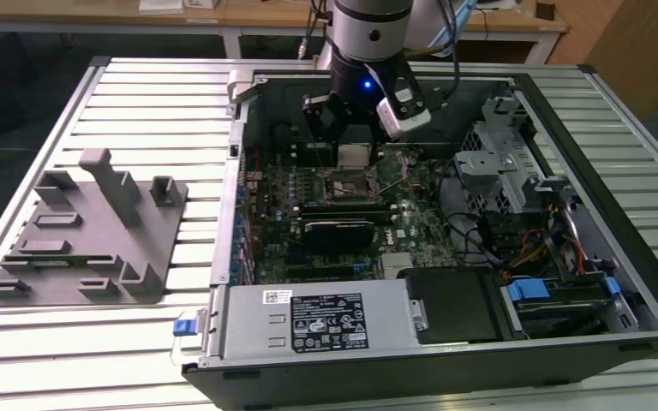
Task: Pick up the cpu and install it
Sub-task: 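Place the cpu into insertion slot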
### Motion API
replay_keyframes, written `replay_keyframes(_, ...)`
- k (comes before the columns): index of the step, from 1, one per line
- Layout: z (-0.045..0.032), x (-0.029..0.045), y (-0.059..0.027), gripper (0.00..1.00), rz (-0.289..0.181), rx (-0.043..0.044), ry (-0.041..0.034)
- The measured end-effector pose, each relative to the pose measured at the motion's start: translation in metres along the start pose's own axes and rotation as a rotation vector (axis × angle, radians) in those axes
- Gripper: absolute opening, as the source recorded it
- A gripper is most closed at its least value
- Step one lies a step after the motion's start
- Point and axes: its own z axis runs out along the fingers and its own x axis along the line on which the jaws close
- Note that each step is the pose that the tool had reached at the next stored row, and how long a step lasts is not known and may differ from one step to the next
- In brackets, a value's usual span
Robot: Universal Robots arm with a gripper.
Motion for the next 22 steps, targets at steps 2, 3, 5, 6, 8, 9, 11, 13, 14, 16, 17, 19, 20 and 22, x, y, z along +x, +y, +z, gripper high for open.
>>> replay_keyframes(2,0.0,0.0,0.0,0.55,0.0,-0.0002,0.0)
replay_keyframes(3,0.0,0.0,0.0,0.55,0.001,-0.0002,0.0)
replay_keyframes(5,0.0,0.0,0.0,0.55,0.027,0.0003,-0.0014)
replay_keyframes(6,0.0,0.0,0.0,0.55,0.044,0.0006,-0.0023)
replay_keyframes(8,0.0002,0.0,0.0,0.55,0.077,0.001,-0.0042)
replay_keyframes(9,0.0002,0.0,0.0,0.55,0.093,0.0013,-0.0051)
replay_keyframes(11,0.0003,0.0,0.0,0.55,0.127,0.0018,-0.0069)
replay_keyframes(13,0.0004,0.0,0.0,0.55,0.16,0.0023,-0.0087)
replay_keyframes(14,0.0005,0.0,0.0,0.55,0.179,0.0026,-0.0097)
replay_keyframes(16,0.0006,0.0,0.0,0.55,0.214,0.003,-0.0116)
replay_keyframes(17,0.0006,0.0,0.0,0.55,0.23,0.0033,-0.0125)
replay_keyframes(19,0.0006,0.0,0.0,0.55,0.264,0.0038,-0.0143)
replay_keyframes(20,0.0007,0.0,0.0,0.55,0.28,0.0041,-0.0152)
replay_keyframes(22,0.0007,0.0,0.0,0.55,0.313,0.0046,-0.0169)
